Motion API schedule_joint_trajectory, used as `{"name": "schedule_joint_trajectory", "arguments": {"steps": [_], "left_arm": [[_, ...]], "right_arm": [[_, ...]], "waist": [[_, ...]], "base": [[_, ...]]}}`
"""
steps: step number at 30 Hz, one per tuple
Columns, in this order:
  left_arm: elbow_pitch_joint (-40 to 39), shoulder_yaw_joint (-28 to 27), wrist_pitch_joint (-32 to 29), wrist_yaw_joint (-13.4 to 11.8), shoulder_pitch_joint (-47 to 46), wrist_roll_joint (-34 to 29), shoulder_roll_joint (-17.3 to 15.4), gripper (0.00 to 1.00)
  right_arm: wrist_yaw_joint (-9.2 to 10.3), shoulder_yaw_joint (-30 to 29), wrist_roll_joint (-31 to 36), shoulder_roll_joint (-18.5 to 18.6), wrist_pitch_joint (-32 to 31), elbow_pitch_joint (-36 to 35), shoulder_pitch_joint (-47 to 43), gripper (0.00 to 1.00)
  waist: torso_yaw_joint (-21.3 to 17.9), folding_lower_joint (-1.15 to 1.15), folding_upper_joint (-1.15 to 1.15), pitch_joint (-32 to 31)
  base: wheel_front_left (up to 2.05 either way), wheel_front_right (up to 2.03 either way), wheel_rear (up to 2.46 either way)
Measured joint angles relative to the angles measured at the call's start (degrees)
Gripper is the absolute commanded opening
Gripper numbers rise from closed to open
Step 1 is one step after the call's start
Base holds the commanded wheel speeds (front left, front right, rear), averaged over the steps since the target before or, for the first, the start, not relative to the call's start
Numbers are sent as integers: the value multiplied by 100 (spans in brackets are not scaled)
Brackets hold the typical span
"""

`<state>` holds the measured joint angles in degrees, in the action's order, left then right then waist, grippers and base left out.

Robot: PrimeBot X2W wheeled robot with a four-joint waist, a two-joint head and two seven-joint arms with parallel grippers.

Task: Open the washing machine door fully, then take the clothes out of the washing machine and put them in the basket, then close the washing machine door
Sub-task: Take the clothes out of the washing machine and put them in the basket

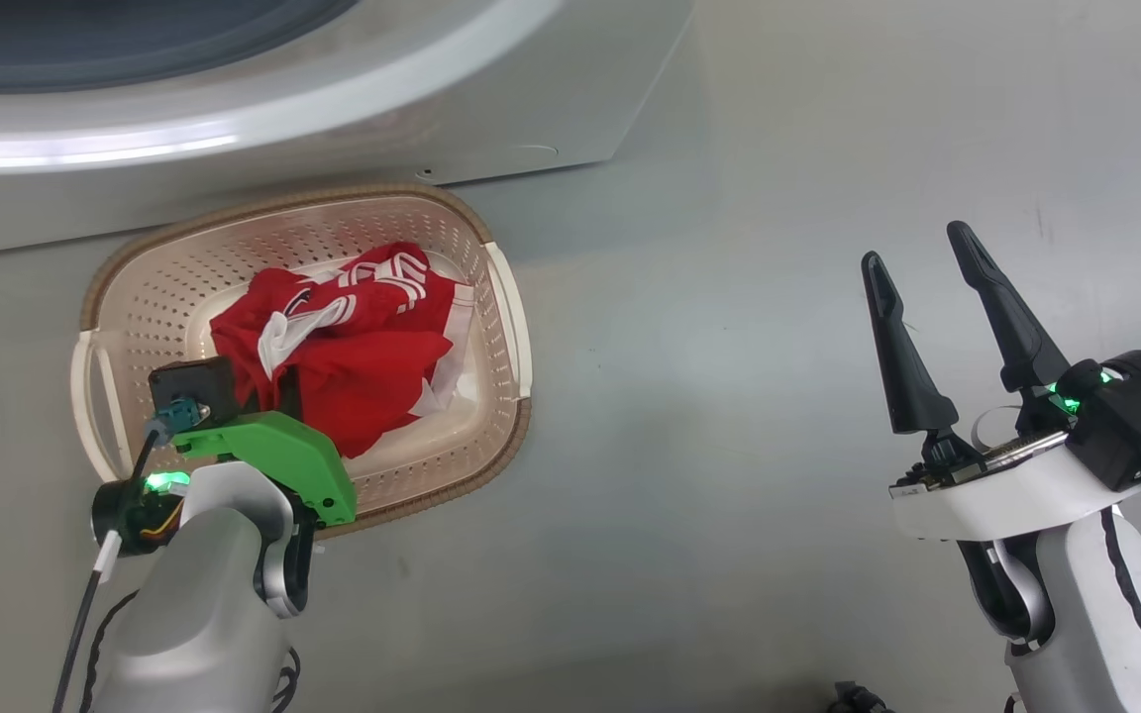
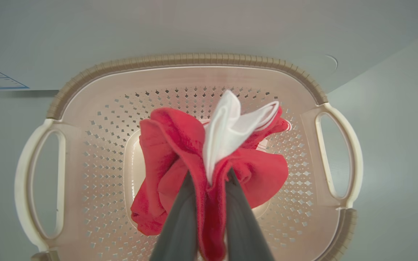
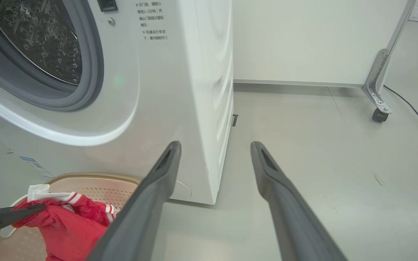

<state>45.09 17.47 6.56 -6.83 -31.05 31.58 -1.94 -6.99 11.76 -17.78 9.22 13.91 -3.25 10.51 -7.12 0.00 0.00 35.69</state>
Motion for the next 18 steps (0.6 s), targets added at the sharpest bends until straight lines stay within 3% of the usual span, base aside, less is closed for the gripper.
{"name": "schedule_joint_trajectory", "arguments": {"steps": [9,10,11,12,13,14,18], "left_arm": [[649,60,4,0,-354,231,3,3],[683,60,5,0,-383,283,3,26],[732,19,20,0,-417,343,11,69],[789,-15,63,0,-448,403,16,81],[827,-1,63,0,-469,476,15,81],[858,18,66,0,-482,535,15,100],[1023,56,242,0,-494,603,24,100]], "right_arm": [[0,15,-49,71,2,65,106,100],[0,14,-64,79,2,77,109,100],[0,14,-76,83,2,85,114,100],[0,12,-77,88,2,90,123,100],[0,4,-77,90,3,100,137,100],[0,0,-78,91,3,111,152,100],[0,-2,-78,107,9,166,190,100]], "waist": [[-150,0,0,259],[-157,0,0,268],[-159,0,0,273],[-157,0,0,271],[-151,0,0,264],[-144,0,0,254],[-106,0,0,193]], "base": [[0,0,0],[0,0,0],[0,0,0],[0,0,0],[0,0,0],[0,0,0],[0,0,0]]}}
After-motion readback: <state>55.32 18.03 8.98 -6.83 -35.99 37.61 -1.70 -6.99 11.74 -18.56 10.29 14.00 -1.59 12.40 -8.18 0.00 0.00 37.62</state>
